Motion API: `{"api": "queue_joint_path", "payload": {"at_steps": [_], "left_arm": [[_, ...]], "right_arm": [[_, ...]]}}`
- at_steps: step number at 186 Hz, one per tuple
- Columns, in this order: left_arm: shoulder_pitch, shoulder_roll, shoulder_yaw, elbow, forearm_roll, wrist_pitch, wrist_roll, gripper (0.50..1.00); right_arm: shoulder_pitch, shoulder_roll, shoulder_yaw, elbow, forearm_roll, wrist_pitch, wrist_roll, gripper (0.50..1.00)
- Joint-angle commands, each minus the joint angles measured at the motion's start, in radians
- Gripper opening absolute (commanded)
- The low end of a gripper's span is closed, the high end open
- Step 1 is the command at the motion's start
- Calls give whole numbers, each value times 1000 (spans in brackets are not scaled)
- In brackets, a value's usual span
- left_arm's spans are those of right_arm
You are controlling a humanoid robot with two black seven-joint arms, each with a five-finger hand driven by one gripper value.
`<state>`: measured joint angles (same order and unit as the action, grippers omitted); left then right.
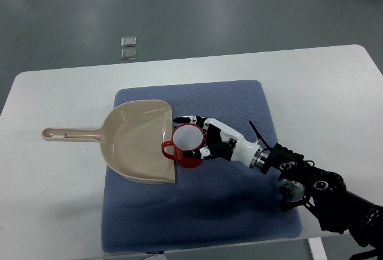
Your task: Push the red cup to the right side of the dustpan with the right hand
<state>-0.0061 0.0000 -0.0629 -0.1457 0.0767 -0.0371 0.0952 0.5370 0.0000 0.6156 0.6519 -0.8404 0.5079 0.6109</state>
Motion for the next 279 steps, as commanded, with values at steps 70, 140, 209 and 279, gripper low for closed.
{"api": "queue_joint_path", "payload": {"at_steps": [70,140,209,279], "left_arm": [[0,0,0,0,0,0,0,1000],[0,0,0,0,0,0,0,1000],[0,0,0,0,0,0,0,1000],[0,0,0,0,0,0,0,1000]], "right_arm": [[0,0,-14,0,1,-5,0,919],[-2,0,-14,37,4,14,0,919],[-3,0,-10,37,4,17,0,919],[-5,-12,-5,37,6,29,0,919]]}}
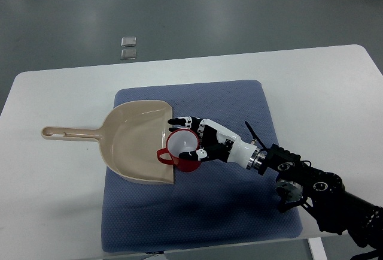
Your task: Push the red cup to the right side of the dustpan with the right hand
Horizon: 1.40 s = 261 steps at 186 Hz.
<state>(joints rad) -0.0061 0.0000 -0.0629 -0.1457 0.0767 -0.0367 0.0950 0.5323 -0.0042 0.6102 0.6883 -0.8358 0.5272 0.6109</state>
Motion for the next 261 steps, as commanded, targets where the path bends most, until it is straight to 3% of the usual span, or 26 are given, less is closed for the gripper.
{"api": "queue_joint_path", "payload": {"at_steps": [1,206,226,261], "left_arm": [[0,0,0,0,0,0,0,1000],[0,0,0,0,0,0,0,1000],[0,0,0,0,0,0,0,1000],[0,0,0,0,0,0,0,1000]], "right_arm": [[0,-8,0,0,1,10,0,919],[84,-125,43,-19,135,16,0,919],[90,-143,74,-59,196,-3,0,919],[124,-152,99,-153,333,-107,0,919]]}}
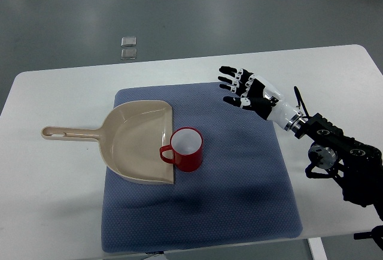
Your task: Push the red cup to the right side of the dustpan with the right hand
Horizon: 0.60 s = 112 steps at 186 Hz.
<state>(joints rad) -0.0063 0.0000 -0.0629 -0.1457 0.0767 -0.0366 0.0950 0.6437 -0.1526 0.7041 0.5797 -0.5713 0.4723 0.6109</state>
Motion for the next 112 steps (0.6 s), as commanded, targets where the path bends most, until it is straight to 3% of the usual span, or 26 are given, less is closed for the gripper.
{"api": "queue_joint_path", "payload": {"at_steps": [1,66,112], "left_arm": [[0,0,0,0,0,0,0,1000],[0,0,0,0,0,0,0,1000],[0,0,0,0,0,0,0,1000]], "right_arm": [[14,-4,5,-47,74,-57,0,919],[5,-7,6,-77,183,-313,0,921],[-1,-1,6,-70,185,-308,0,926]]}}
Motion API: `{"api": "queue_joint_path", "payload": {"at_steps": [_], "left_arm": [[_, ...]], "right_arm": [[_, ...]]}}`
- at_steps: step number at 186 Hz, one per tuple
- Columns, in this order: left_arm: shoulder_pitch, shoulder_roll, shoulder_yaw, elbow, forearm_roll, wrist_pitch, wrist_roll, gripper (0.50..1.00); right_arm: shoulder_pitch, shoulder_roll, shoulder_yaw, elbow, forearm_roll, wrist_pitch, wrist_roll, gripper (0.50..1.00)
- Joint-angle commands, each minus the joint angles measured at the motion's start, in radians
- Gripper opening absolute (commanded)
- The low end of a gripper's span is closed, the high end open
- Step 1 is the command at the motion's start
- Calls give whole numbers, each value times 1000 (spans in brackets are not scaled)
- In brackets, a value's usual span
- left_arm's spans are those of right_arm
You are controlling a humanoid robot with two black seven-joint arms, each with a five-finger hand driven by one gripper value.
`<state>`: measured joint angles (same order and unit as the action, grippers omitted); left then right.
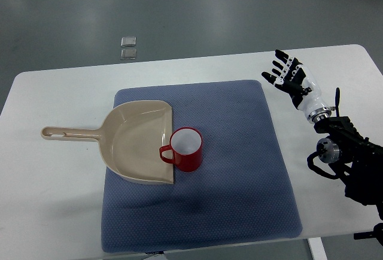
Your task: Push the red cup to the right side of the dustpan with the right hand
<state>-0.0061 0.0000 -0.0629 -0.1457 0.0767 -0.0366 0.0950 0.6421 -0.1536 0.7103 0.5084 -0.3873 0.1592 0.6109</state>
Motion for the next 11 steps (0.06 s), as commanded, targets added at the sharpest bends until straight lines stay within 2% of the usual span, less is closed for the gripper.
{"api": "queue_joint_path", "payload": {"at_steps": [1,11], "left_arm": [[0,0,0,0,0,0,0,1000],[0,0,0,0,0,0,0,1000]], "right_arm": [[1,0,0,1,1,5,0,926],[-1,-1,0,1,1,2,0,926]]}}
